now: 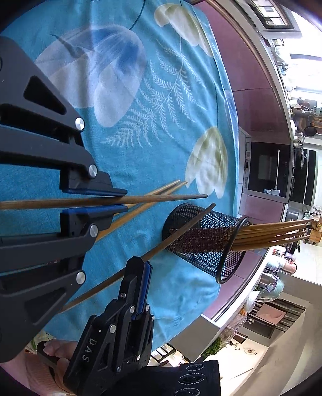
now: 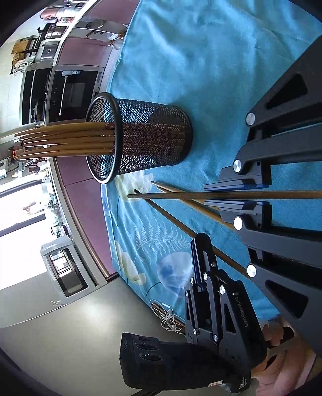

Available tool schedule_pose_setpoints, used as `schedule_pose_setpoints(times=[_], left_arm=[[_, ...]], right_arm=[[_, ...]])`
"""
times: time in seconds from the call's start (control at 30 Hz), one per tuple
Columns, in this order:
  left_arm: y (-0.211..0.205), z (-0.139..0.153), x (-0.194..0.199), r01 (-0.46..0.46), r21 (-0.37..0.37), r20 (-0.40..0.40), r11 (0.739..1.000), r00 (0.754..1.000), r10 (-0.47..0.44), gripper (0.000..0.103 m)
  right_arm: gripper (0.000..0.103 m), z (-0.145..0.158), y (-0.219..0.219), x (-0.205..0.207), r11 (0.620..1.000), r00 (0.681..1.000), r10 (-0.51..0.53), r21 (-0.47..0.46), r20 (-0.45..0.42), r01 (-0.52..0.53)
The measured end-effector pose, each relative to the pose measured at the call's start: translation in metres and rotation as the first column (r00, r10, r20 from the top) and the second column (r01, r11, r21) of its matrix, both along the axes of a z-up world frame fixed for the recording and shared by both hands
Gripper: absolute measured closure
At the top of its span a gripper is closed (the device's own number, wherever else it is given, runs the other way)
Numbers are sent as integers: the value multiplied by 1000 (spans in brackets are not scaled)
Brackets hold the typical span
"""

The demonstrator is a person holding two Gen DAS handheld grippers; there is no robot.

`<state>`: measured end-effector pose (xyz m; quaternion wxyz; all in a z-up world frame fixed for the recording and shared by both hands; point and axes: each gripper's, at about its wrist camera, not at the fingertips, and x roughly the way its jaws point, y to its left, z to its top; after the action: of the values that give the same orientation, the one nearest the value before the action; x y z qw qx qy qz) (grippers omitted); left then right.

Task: Organize utensils
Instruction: 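Lift the chopstick upright with the right gripper and carry it over the cup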

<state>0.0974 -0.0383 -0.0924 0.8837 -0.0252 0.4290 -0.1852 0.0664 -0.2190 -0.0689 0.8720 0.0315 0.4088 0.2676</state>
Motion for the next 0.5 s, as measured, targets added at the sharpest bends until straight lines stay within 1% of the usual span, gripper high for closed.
schedule_pose_setpoints(times=[0.3, 0.5], left_arm=[[2, 18, -8, 10, -22, 43, 1000, 999, -9, 95], [4, 35, -13, 30, -56, 71, 998, 997, -26, 95]], right_arm=[[97, 17, -1, -6, 1000, 999, 8, 23, 52, -9], [97, 32, -11, -8, 999, 996, -12, 50, 92, 7]])
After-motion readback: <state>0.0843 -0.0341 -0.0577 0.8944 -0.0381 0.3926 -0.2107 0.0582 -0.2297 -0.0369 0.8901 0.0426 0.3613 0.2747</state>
